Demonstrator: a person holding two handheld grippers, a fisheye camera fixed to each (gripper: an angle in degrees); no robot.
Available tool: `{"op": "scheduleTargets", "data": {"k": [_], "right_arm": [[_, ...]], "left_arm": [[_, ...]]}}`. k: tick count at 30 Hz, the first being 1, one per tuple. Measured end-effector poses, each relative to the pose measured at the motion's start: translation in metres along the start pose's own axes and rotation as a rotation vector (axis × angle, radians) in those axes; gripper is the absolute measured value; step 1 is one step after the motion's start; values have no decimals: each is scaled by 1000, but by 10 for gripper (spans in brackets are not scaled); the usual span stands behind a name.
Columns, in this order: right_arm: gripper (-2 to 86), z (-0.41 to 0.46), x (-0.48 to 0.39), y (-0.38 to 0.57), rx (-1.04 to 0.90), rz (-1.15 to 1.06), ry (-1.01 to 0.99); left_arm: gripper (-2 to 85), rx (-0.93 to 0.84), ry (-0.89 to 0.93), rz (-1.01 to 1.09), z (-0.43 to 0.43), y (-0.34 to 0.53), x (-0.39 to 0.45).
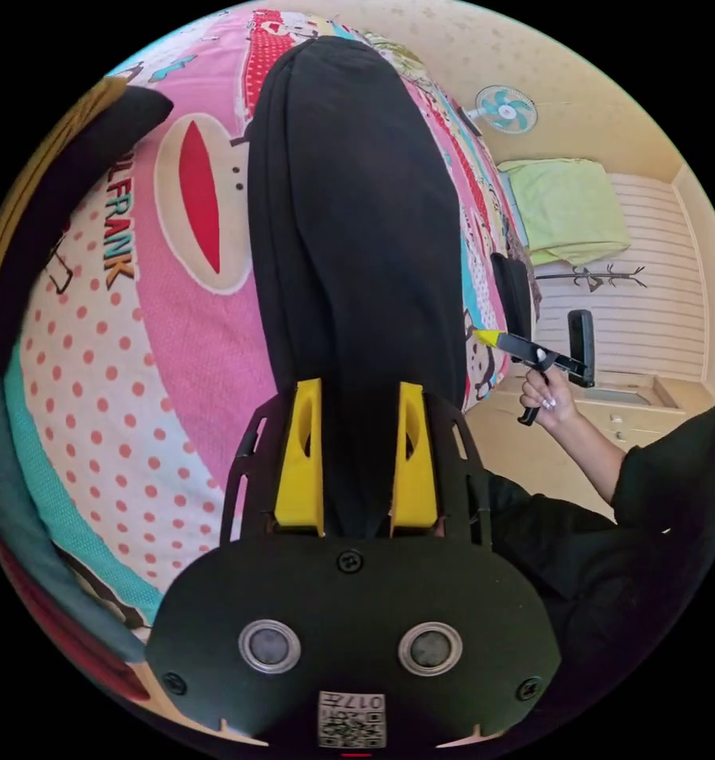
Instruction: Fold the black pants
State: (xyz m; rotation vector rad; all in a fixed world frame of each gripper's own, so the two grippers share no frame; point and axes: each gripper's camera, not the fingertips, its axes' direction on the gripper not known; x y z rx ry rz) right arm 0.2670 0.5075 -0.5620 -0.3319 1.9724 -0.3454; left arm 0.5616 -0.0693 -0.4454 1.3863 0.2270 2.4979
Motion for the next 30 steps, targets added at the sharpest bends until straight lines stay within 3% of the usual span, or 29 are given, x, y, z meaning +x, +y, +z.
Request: {"op": "scheduleTargets", "data": {"k": [3, 8, 11, 14, 20, 23, 30], "right_arm": [[70, 38, 26, -24, -67, 44, -52], [34, 23, 18, -17, -34, -37, -175], [33, 22, 13, -3, -24, -35, -240], [41, 37, 30, -5, -72, 48, -180], [112, 9, 75, -31, 93, 40, -230], [138, 25, 111, -59, 36, 2, -371], [137, 50, 164, -91, -93, -88, -668]], "left_arm": [[16, -17, 43, 24, 7, 2, 3], [1, 52, 215, 11, -40, 31, -14], [7, 65, 178, -78, -39, 47, -39], [45, 14, 311, -169, -14, 45, -66], [164, 251, 324, -126, -39, 24, -79], [192, 286, 346, -138, -26, -9, -98], [148, 254, 473, -120, 21, -66, -115]]}}
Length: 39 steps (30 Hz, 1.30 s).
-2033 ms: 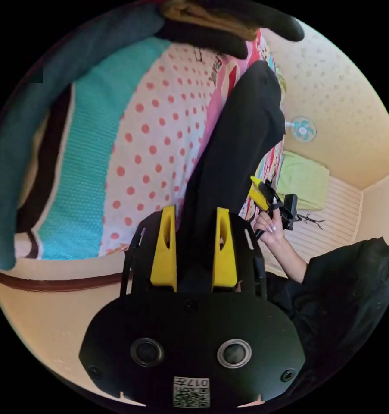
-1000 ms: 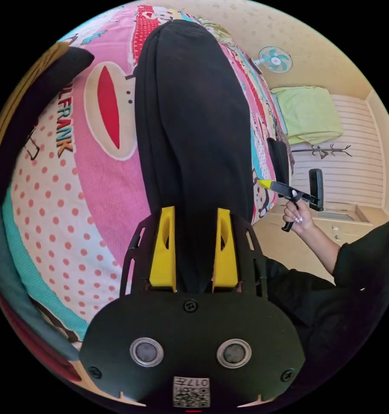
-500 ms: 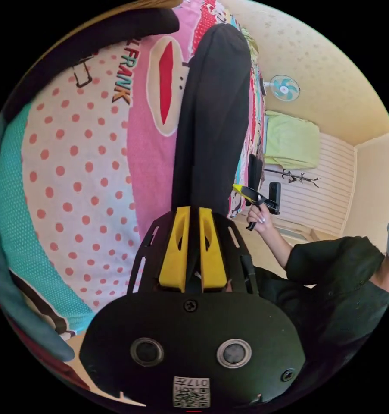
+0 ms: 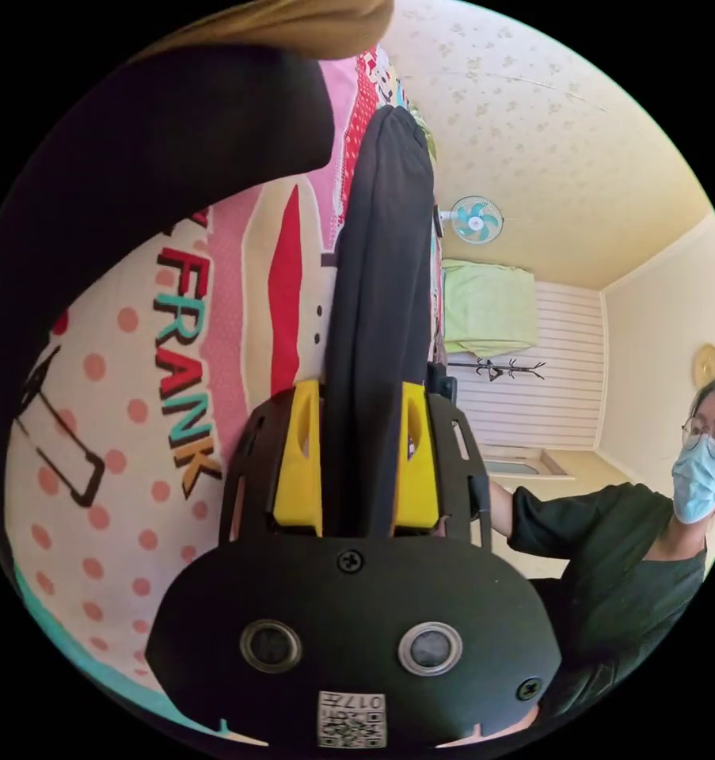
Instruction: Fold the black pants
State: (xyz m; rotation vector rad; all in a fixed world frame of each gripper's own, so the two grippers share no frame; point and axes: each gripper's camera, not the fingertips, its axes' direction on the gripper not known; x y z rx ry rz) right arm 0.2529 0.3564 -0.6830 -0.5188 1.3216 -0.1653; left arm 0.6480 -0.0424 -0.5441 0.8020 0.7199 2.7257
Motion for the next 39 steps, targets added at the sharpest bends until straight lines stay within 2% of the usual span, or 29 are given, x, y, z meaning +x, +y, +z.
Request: {"op": "scheduleTargets", "data": {"k": [4, 10, 12, 16, 22, 30, 34, 39], "right_arm": [[137, 15, 8, 0, -126, -37, -86], [84, 41, 22, 2, -218, -44, -120], [60, 48, 19, 7, -267, -67, -107], [7, 22, -4, 33, -210, -157, -138], [-5, -51, -94, 92, -141, -409, -207], [-7, -172, -282, 178, -170, -864, -207], [-7, -228, -377, 227, -228, -1081, -176], [-6, -266, -436, 245, -199, -1150, -178]], "left_arm": [[153, -66, -6, 21, 19, 11, 1], [75, -56, -30, -27, 51, 52, -12], [46, -3, 63, -24, 54, 65, -12], [36, 103, 204, 47, 46, 88, 6], [32, 165, 299, 315, 42, 131, 103], [31, 236, 274, 773, 63, 237, 321], [32, 331, 297, 885, 79, 286, 397], [33, 440, 248, 952, 100, 300, 456]]}}
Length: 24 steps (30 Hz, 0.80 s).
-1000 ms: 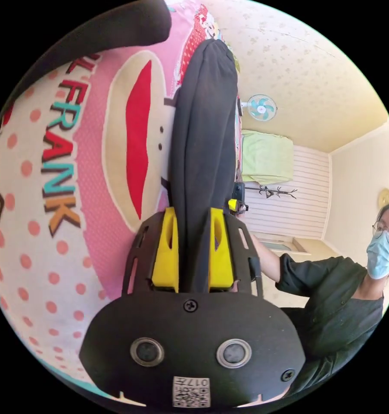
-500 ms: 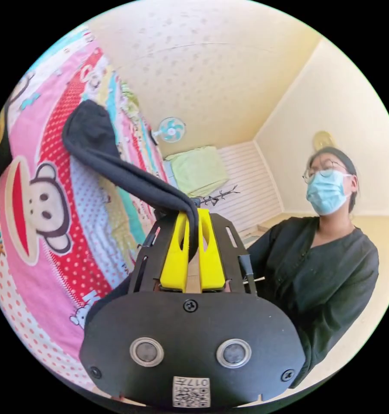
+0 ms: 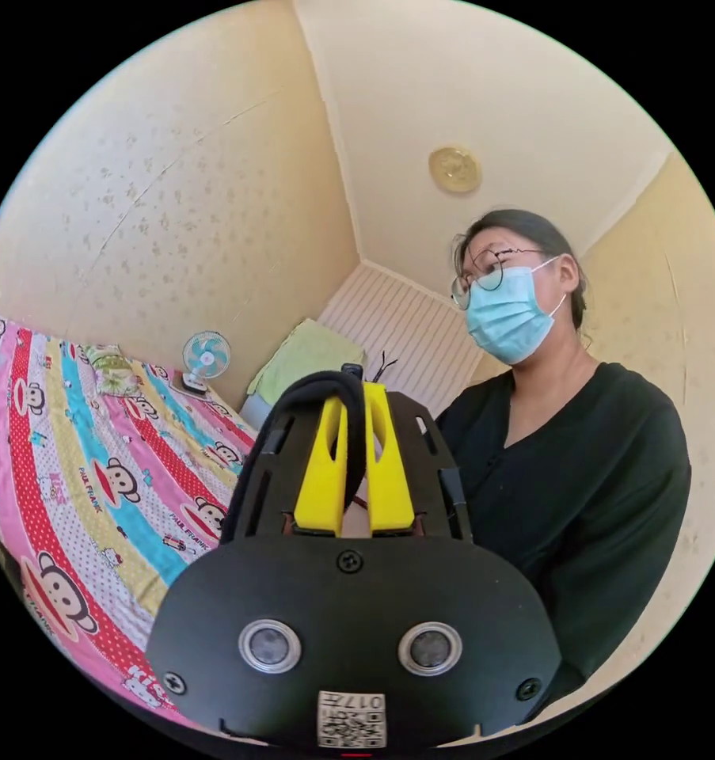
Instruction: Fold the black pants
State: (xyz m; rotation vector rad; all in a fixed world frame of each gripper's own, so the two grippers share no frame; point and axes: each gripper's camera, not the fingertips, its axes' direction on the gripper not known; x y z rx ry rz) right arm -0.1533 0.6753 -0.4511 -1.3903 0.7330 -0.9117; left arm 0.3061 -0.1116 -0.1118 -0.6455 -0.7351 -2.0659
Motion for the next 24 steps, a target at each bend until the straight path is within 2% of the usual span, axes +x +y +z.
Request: {"op": "scheduleTargets", "data": {"k": [2, 4, 6, 10, 16, 20, 22, 24], "right_arm": [[-6, -5, 11, -5, -3, 48, 19], [-6, -7, 53, 3, -3, 205, 49], [-6, -2, 97, 18, -17, 348, 73], [-6, 7, 179, 36, -65, 452, 113], [-1, 31, 249, 60, -181, 605, 302], [14, 46, 252, 129, -235, 668, 339], [41, 52, 246, 193, -291, 744, 311], [59, 58, 239, 244, -380, 862, 312]], "left_arm": [[30, 11, -58, -93, 10, 2, -23], [27, 13, -155, -197, 20, 14, -61], [24, 42, -225, -397, 28, 45, -132], [23, 79, -292, -461, 44, 71, -198], [36, -32, -502, -609, 81, 124, -285], [38, -60, -470, -762, 108, 237, -313], [43, -91, -455, -864, 121, 299, -318], [61, -168, -439, -1049, 139, 381, -323]]}}
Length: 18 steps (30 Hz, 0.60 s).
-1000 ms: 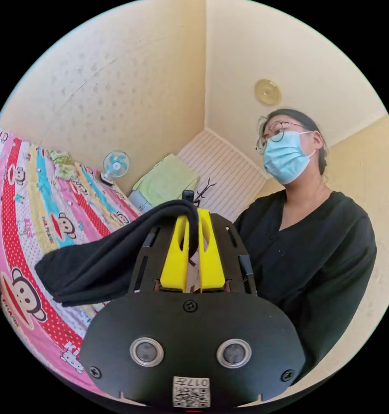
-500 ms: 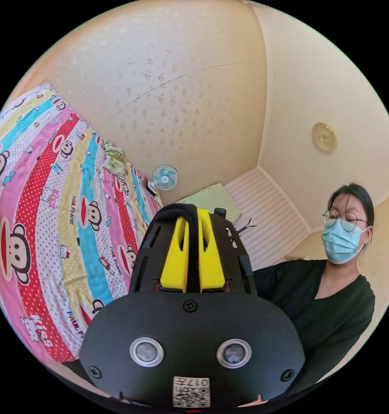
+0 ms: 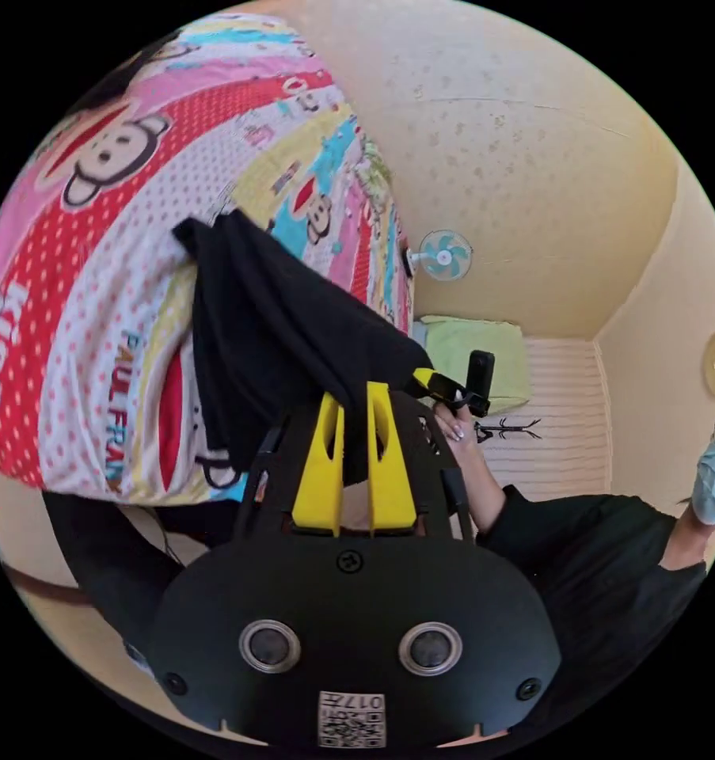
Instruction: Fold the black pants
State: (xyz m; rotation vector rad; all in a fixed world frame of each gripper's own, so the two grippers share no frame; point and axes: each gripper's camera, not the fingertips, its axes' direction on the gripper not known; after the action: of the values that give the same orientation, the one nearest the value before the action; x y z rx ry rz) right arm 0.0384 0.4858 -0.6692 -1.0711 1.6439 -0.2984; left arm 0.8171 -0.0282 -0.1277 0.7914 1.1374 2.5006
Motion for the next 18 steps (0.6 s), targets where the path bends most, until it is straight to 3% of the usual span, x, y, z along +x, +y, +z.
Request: {"op": "scheduleTargets", "data": {"k": [3, 6, 14, 18], "right_arm": [[94, 46, 35, 54, -231, 178, 182], [125, 51, 42, 78, -333, 230, 310], [185, 2, 89, 25, 77, 336, 18], [182, 47, 141, 8, 102, 430, -125]], "left_arm": [[127, -206, -31, -184, 45, 39, -59], [163, -222, 10, -235, 43, 52, -79], [203, 11, -125, -91, 1, -25, -74], [206, -68, -152, -183, 54, -56, -115]]}}
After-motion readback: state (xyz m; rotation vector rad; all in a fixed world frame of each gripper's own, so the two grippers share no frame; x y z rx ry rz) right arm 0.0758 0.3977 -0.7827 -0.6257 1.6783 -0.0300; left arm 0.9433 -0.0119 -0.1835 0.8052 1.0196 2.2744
